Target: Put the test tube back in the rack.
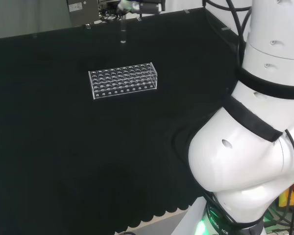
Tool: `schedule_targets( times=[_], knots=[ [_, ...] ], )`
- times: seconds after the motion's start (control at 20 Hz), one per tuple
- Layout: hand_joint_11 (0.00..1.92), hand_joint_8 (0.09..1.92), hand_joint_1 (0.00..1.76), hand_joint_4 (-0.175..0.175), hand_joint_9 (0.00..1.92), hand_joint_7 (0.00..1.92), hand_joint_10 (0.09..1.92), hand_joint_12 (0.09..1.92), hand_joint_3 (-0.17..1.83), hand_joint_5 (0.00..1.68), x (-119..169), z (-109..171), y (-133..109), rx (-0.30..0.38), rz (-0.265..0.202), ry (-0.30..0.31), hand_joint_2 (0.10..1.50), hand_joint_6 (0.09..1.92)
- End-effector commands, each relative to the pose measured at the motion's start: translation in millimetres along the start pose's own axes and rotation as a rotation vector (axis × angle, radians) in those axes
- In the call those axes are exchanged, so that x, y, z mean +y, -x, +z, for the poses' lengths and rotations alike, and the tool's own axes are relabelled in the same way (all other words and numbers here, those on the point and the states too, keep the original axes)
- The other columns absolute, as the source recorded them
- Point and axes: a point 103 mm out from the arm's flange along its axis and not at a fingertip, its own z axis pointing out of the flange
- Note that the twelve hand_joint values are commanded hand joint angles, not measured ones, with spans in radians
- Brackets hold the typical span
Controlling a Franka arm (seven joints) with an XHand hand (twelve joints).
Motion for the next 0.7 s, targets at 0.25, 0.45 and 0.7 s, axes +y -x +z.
schedule_targets(
  times=[0.25, 0.45, 0.7],
  knots=[
    [1.22, 0.31, 1.23, -0.175, 1.67, 1.80, 0.36, 0.93, -0.17, 1.51, 15.0, 25.8, -53.3, 0.016, -0.107, -0.050, 1.02, 0.09],
    [1.22, 0.31, 1.23, -0.175, 1.67, 1.80, 0.36, 0.93, -0.17, 1.51, 20.2, 39.3, -55.5, 0.021, -0.106, -0.071, 1.02, 0.09],
    [1.22, 0.31, 1.23, -0.175, 1.67, 1.80, 0.36, 0.93, -0.17, 1.52, 28.7, 55.1, -57.7, 0.020, -0.109, -0.091, 1.02, 0.09]
  ],
)
